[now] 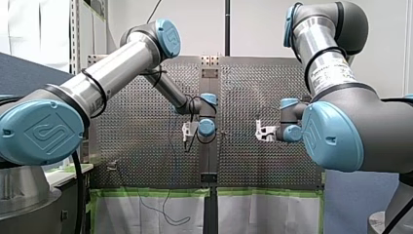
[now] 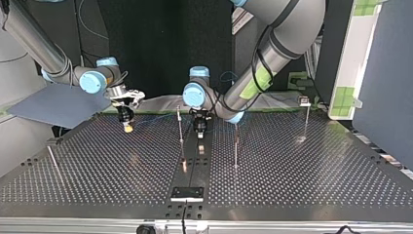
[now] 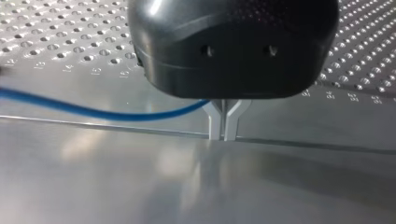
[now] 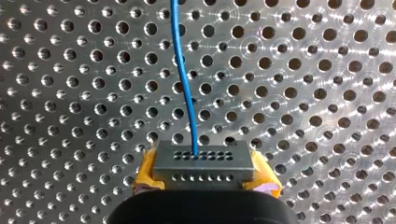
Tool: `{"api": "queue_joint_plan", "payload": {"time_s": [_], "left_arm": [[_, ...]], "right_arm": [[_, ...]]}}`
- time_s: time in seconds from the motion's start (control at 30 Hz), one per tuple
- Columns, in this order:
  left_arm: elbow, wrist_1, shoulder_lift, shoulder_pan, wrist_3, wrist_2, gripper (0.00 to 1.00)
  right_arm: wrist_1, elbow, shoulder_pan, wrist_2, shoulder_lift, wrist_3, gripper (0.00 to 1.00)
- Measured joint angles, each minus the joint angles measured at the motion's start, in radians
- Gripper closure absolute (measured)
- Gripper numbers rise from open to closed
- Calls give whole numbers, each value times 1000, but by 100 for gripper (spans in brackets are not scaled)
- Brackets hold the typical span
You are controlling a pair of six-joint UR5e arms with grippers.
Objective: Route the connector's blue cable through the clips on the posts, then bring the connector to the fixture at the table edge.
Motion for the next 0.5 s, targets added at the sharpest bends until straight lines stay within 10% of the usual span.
{"api": "queue_joint_plan", "payload": {"time_s": [0.13, 0.5], "left_arm": [[0, 1, 0, -1, 1, 3, 48], [0, -17, 0, -9, 12, -20, 36]], "right_arm": [[3, -4, 0, 0, 2, -1, 99], [9, -5, 1, 0, 5, -3, 99]]}}
